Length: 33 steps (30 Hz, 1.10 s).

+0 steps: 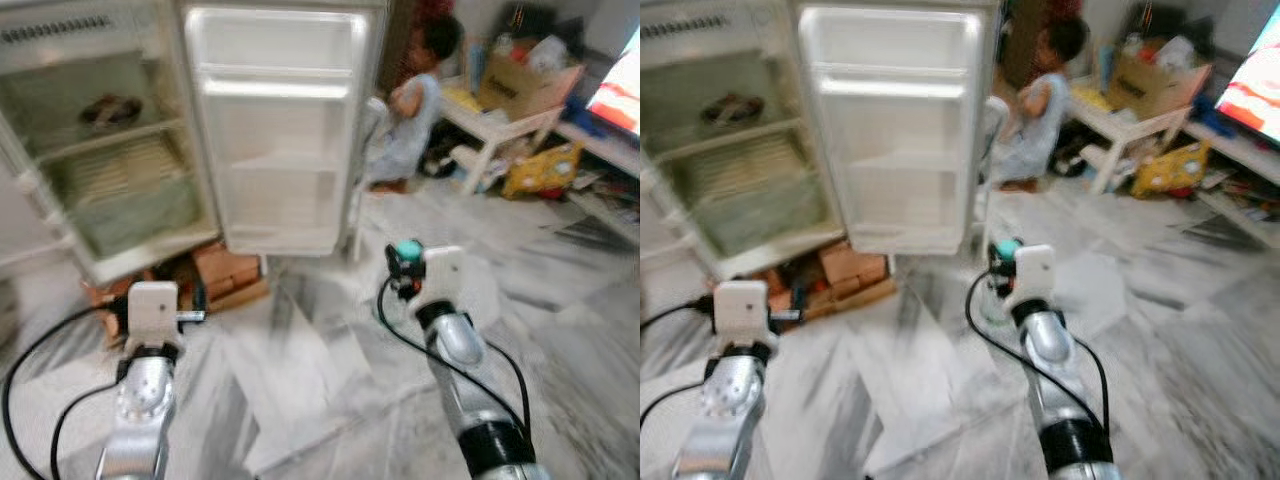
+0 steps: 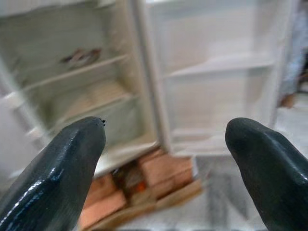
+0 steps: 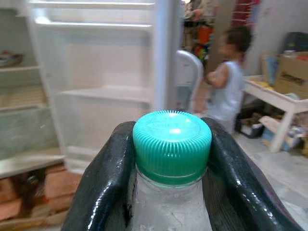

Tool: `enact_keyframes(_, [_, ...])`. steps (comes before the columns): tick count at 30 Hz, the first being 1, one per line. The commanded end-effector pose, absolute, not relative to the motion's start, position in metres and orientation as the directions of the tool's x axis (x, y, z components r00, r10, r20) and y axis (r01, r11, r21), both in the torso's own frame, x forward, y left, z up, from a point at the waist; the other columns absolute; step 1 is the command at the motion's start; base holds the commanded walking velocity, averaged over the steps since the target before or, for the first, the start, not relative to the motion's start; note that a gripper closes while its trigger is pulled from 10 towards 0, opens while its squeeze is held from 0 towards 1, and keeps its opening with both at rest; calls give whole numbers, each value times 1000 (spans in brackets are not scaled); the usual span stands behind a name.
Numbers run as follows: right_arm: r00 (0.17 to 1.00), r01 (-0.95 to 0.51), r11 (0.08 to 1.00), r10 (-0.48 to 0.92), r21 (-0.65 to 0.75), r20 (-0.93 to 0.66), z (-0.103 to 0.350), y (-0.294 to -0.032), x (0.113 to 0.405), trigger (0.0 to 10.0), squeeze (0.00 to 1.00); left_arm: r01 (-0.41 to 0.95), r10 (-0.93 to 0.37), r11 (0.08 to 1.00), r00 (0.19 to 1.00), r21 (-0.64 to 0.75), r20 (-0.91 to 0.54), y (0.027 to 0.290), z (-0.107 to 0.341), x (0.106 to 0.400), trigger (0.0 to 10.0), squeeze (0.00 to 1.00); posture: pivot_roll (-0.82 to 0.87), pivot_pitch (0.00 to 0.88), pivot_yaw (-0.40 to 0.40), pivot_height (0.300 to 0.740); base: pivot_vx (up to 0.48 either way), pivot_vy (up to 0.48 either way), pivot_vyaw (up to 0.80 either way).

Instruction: Restocking fridge

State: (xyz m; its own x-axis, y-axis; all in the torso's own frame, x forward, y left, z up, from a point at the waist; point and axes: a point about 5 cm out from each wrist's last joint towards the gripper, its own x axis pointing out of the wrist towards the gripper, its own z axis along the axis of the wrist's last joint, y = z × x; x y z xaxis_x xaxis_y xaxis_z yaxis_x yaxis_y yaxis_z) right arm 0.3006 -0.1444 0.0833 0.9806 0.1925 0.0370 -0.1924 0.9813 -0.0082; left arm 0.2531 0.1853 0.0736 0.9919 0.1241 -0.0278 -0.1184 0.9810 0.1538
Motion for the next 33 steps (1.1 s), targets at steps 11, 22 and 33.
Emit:
enact_keyframes(11, [964,-250,968,251,-22,86,91,-141,300,10000,0,-93,99,985,995,145,-32,177,72,254,10000,0,90,0,-57,740,347,315,352])
enact_keyframes(22, [964,-253,968,253,-9,85,91,-142,302,10000,0,-94,100,985,994,147,-34,178,73,255,10000,0,89,0,-58,740,330,348,703])
enact_keyframes(33, [965,-250,968,248,5,87,92,-143,302,10000,0,-68,75,984,997,163,-33,173,72,255,10000,0,86,0,-60,740,395,182,0])
